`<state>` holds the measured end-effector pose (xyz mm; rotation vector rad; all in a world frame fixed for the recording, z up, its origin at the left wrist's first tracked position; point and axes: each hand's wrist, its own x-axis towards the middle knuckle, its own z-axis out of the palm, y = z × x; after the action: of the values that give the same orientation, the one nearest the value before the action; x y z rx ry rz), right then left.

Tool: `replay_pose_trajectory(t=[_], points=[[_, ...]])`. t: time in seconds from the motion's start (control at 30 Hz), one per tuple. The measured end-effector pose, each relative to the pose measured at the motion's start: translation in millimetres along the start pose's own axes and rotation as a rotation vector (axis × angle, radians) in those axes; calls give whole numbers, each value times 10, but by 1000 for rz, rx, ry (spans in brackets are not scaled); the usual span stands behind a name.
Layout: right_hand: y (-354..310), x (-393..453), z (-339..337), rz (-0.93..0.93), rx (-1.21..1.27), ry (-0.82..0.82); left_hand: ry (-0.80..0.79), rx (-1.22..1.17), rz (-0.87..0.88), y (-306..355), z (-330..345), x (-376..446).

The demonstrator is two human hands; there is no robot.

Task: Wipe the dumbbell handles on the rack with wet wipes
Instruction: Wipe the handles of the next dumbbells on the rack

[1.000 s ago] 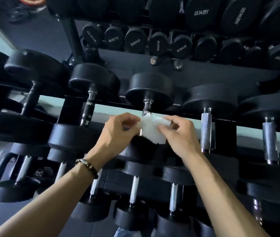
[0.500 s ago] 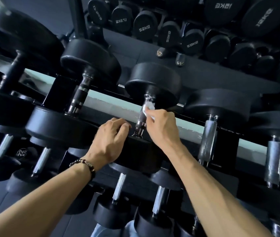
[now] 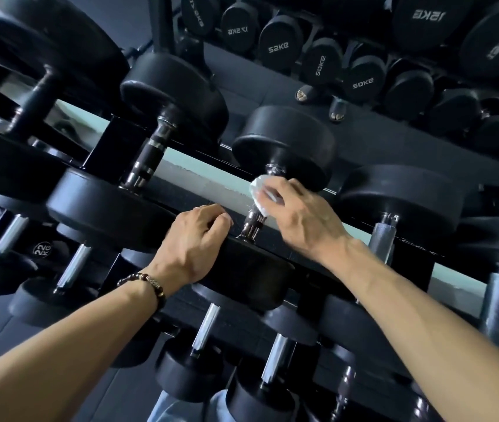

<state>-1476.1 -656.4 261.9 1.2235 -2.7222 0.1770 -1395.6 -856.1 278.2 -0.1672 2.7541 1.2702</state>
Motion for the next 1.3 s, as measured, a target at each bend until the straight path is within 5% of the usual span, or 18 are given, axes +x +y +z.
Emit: replay_pose_trajectory(t=[0.1,0.23,0.37,0.53,0.67,0.8,0.97,1.13,1.3], points=[[41,0,70,-9,-58,37,3,10,-3,-16,4,3],[143,-49,67,-288,-127,-13,2,18,0,-31,13,1],[160,28,88,-63,-91,81,15,16,-5,-28,10,0],[105,-109,127,-364,-102,-14,50,51,-4,-14,12,-23],[236,-5,109,-165,-80,-12,105,82,-40,45,53,-64],[202,-156,172,-388,-2,-55,186,104,-141,205,222,-157],[335,4,152,-224,84,-9,204,76,-206,177,223,-142],[238,-224,199,-563,211,-81,226,76,-223,221,220,-159],[341,92,64,-426,112,-50,231,63,-220,213,225,-167]])
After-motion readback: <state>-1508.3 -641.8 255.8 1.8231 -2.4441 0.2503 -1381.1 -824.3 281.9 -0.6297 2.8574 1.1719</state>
